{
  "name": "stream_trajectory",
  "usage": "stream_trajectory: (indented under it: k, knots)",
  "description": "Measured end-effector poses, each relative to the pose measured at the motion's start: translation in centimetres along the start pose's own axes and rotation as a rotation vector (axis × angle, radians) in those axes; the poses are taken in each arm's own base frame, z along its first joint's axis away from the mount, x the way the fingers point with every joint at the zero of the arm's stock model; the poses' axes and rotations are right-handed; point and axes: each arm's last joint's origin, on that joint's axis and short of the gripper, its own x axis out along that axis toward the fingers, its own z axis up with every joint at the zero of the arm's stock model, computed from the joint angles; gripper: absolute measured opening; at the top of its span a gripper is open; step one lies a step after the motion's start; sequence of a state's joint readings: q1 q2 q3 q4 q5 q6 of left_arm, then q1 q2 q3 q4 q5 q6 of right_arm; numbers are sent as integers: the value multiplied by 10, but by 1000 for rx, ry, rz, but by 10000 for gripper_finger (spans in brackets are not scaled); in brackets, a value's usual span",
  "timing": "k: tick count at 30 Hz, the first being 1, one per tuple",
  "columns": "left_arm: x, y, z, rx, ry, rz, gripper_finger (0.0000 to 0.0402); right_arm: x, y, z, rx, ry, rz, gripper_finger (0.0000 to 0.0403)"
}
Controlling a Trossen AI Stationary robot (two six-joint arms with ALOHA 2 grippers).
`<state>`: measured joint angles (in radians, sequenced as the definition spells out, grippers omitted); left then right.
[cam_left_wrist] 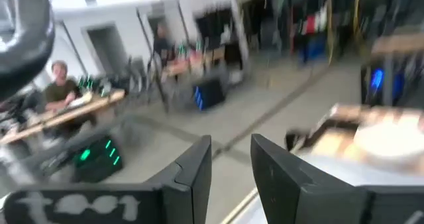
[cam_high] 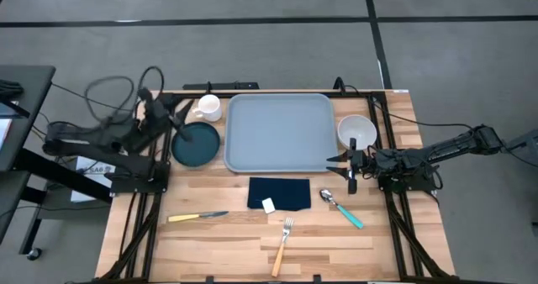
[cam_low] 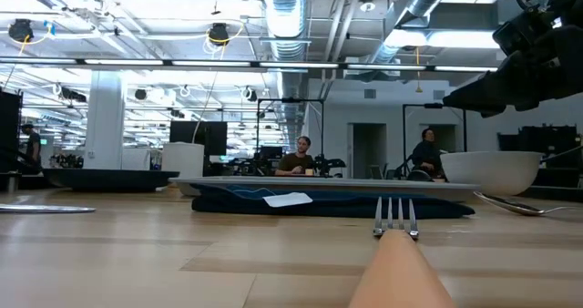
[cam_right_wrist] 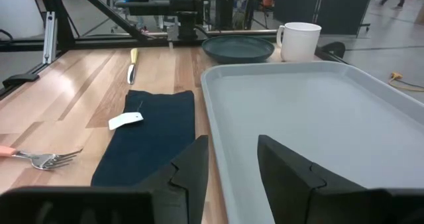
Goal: Set up tray
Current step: Put the white cup on the gray serving tray
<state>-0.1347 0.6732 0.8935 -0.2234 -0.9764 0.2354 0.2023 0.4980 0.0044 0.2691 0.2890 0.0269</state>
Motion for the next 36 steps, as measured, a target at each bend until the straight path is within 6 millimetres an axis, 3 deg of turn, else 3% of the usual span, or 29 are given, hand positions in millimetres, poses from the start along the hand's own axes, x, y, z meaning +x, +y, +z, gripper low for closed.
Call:
stream_trajectory:
  k: [8,13,18,23,30,36]
  knots:
    - [32,11,42,126,312,-169,96,0,0,0,0,0,0,122]
    - [78,11,40,220,472,-165,96,0,0,0,0,0,0,122]
    - [134,27,12,320,661,-51,96,0,0,0,0,0,0,122]
    - [176,46,-36,286,927,-129,96,0,0,0,0,0,0,122]
    - [208,52,-83,157,1098,-418,96,0,0,0,0,0,0,122]
    - [224,50,-106,190,1187,-401,96,0,0,0,0,0,0,122]
